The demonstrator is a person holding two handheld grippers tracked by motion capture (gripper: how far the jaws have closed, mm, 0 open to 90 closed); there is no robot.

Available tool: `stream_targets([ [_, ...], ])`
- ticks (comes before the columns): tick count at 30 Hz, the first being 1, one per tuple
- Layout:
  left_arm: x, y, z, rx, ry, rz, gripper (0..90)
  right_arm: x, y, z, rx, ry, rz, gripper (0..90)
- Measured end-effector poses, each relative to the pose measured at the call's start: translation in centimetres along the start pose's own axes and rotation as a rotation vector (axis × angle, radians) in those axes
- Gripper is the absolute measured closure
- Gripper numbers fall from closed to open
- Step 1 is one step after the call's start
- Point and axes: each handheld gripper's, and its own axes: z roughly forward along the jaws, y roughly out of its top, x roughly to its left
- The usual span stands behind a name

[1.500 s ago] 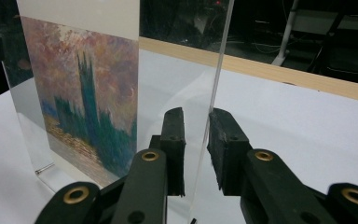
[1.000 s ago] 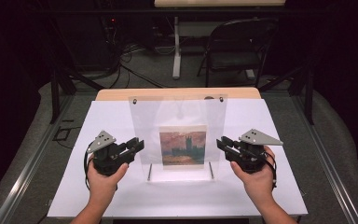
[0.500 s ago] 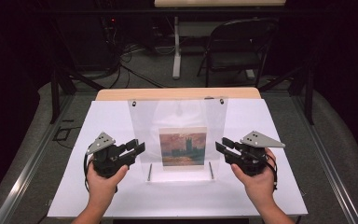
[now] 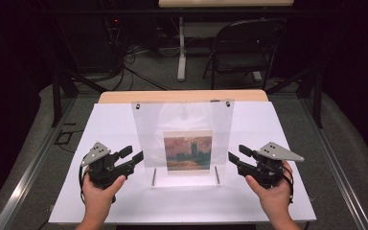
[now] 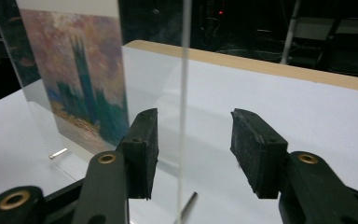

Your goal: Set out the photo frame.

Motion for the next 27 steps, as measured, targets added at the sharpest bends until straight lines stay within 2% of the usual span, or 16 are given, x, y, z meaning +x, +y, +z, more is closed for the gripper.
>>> stream_targets([
  [5, 1.6, -1.2, -0.4, -0.010, 0.053, -0.031, 46.1, -1.4, -1.4, -0.3, 0.007, -0.052, 0.011, 48.4],
  [8, 2.7, -2.2, -0.2, -0.004, 0.084, -0.053, 45.2, -2.4, -2.6, 0.0, 0.045, -0.083, 0.019, 47.2],
  [12, 3.8, -3.4, 0.5, 0.013, 0.087, -0.072, 45.2, -3.1, -3.9, 0.6, 0.076, -0.108, 0.025, 46.9],
  [16, 4.5, -4.2, 1.0, 0.034, 0.107, -0.061, 45.3, -3.1, -4.9, 1.4, 0.086, -0.117, -0.007, 46.2],
  [20, 4.8, -4.9, 1.3, 0.048, 0.121, -0.065, 45.2, -3.0, -5.7, 2.2, 0.108, -0.114, -0.015, 45.5],
  [23, 5.0, -5.4, 1.6, 0.071, 0.144, -0.044, 45.3, -2.9, -6.4, 2.9, 0.136, -0.097, -0.019, 43.7],
  [27, 5.2, -6.1, 2.3, 0.102, 0.141, -0.045, 45.2, -2.8, -7.0, 3.8, 0.163, -0.089, -0.035, 42.5],
])
